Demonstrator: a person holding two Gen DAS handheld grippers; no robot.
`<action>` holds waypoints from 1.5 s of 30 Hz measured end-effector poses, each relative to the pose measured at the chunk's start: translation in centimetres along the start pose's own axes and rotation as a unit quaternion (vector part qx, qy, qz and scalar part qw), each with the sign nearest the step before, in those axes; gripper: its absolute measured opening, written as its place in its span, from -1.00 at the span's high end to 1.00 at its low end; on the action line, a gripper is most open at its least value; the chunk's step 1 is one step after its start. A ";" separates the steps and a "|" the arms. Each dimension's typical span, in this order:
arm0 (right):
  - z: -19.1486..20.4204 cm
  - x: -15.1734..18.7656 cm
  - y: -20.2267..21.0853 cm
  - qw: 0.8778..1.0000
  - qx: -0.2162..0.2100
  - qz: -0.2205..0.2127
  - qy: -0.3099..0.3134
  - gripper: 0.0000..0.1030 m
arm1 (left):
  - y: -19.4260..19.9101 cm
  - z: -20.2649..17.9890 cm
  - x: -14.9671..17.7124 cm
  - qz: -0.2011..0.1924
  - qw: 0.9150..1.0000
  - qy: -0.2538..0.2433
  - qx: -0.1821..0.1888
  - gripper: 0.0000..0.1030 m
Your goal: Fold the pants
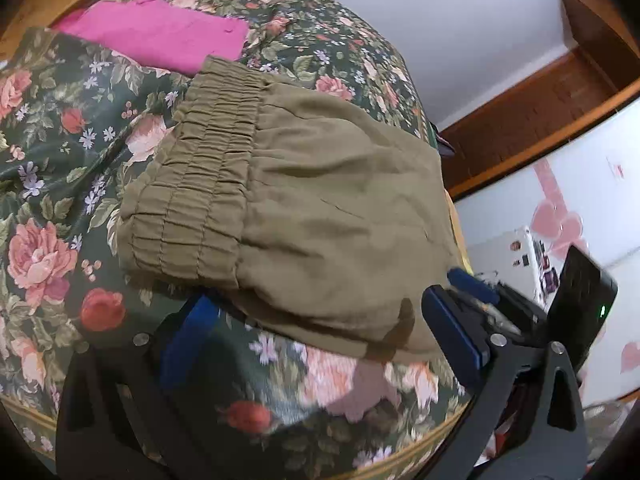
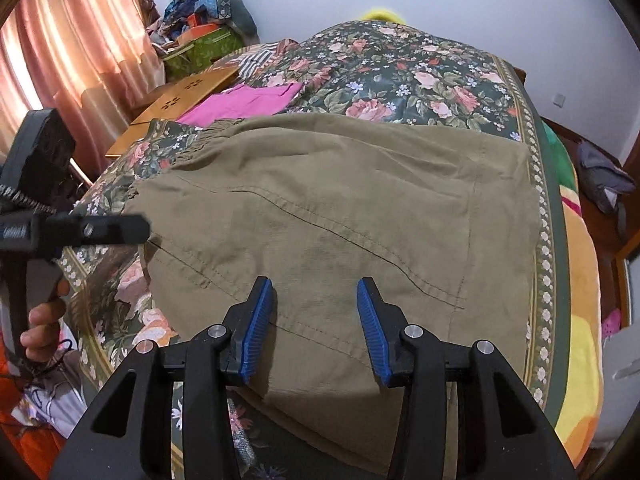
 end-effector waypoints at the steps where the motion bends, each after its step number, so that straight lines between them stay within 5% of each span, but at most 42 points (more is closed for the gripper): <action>1: 0.0 0.1 -0.1 1.000 0.000 0.000 0.000 0.22 | -0.2 0.0 -0.2 -0.001 1.000 0.000 -0.001 -0.98; 16: 0.0 0.2 -0.1 1.000 -0.017 -0.002 -0.011 0.21 | -4.3 2.5 -4.5 -0.008 0.998 0.038 -0.050 -0.96; 20: -0.1 0.2 -0.1 1.000 -0.019 -0.002 -0.013 0.21 | -3.9 2.3 -4.7 -0.019 0.996 -0.001 -0.082 -0.49; 21: -0.1 0.2 -0.1 1.000 -0.019 -0.001 -0.014 0.21 | -3.6 2.2 -4.8 -0.024 0.997 -0.006 -0.079 -0.24; 24: -0.2 0.1 -0.1 1.000 -0.021 0.002 -0.019 0.21 | -2.8 1.9 -5.0 -0.039 0.996 -0.026 -0.081 0.01; 31: -0.4 -1.6 0.7 0.999 -0.022 -0.004 -0.038 0.20 | 0.0 -0.1 -4.9 -0.095 0.978 -0.133 -0.133 0.16; 39: 1.3 -6.8 -1.2 0.999 -0.021 -0.030 -0.009 0.20 | 4.1 -1.8 -4.1 -0.147 0.954 -0.202 -0.166 0.18; 45: 4.0 -8.4 -5.5 0.998 -0.056 0.010 0.004 0.20 | 7.0 -2.2 -4.0 -0.180 0.945 -0.215 -0.171 0.20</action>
Point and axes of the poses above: each gripper's, at about its wrist camera, not at the fingertips, and y roughly against the way its jaws point, z to its left, x to its underside, the point moved 8 cm from there along -y, roughly the way its jaws point, and after that the axes turned 9 degrees about -z, right-handed, at the moved point
